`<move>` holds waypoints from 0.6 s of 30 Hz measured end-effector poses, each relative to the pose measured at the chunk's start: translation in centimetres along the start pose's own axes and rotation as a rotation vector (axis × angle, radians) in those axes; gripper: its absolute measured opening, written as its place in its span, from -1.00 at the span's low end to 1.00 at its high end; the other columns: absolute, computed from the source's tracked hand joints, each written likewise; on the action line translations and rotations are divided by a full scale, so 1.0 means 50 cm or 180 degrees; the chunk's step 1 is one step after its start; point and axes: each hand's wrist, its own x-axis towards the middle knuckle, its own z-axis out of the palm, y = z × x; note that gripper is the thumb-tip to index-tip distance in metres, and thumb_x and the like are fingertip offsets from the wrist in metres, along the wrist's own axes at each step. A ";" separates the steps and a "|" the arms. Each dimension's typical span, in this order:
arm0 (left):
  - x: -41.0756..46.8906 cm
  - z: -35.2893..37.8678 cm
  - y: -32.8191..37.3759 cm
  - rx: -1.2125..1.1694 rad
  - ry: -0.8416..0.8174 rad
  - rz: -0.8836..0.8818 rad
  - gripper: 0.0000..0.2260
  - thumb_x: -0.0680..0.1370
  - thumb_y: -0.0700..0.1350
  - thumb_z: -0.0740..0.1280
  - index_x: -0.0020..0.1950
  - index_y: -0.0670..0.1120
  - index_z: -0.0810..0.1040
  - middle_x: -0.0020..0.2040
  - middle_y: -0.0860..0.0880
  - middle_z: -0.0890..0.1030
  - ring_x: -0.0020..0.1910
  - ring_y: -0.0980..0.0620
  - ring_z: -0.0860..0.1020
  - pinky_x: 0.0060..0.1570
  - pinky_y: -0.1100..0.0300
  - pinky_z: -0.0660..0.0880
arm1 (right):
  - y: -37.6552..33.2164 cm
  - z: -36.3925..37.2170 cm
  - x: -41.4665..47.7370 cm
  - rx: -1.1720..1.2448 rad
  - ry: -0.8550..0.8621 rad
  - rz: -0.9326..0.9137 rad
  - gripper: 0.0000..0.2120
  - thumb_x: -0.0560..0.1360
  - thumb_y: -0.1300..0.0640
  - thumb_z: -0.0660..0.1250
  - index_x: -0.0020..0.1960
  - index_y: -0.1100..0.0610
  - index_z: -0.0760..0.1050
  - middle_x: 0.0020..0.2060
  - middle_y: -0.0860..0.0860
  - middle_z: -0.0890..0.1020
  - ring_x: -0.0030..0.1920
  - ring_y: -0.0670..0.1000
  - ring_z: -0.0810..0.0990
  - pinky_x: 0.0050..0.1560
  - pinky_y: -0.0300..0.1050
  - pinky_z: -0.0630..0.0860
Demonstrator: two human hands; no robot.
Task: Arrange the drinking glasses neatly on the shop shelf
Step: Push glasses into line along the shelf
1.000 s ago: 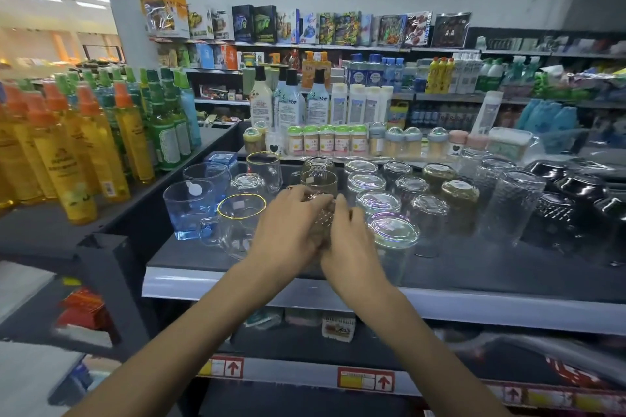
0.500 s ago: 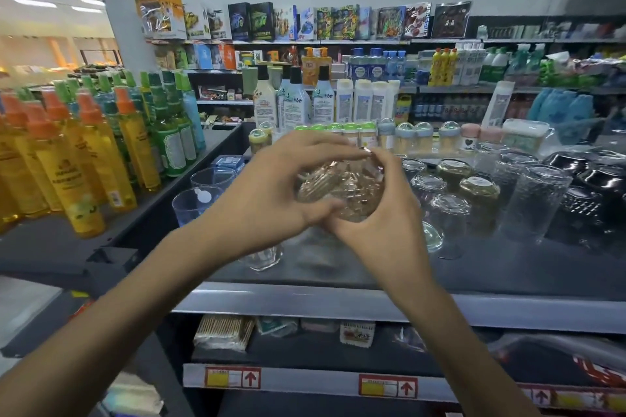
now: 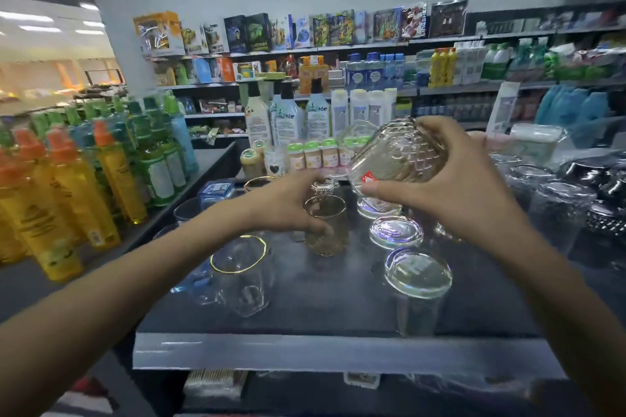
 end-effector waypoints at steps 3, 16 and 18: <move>0.025 0.034 -0.011 0.0148 -0.0201 -0.0343 -0.23 0.32 0.17 0.64 0.39 -0.10 0.41 0.26 -0.01 0.57 0.15 -0.01 0.55 0.17 0.08 0.51 | -0.010 -0.022 0.068 -0.0378 -0.0581 -0.0177 0.01 0.09 -0.24 0.68 0.45 -0.06 0.35 0.18 -0.26 0.50 0.08 -0.27 0.50 -0.06 -0.58 0.29; 0.048 0.086 -0.025 -0.1284 -0.0422 -0.1443 -0.27 0.29 -0.10 0.71 0.33 -0.04 0.38 0.01 0.03 0.60 -0.19 0.12 0.61 -0.30 0.26 0.57 | -0.031 -0.005 0.241 -0.0362 -0.2030 -0.0230 0.11 0.16 -0.03 0.72 0.58 0.11 0.27 0.33 0.00 0.48 0.07 -0.03 0.60 -0.22 -0.15 0.69; 0.050 0.081 -0.025 -0.1518 -0.0543 -0.1574 -0.33 0.36 -0.20 0.67 0.33 -0.04 0.37 -0.17 0.03 0.65 -0.36 0.13 0.59 -0.39 0.26 0.56 | -0.035 -0.007 0.254 -0.0369 -0.2030 -0.0307 0.09 0.15 -0.06 0.72 0.56 0.11 0.29 0.28 0.00 0.49 0.05 -0.05 0.59 -0.20 -0.14 0.70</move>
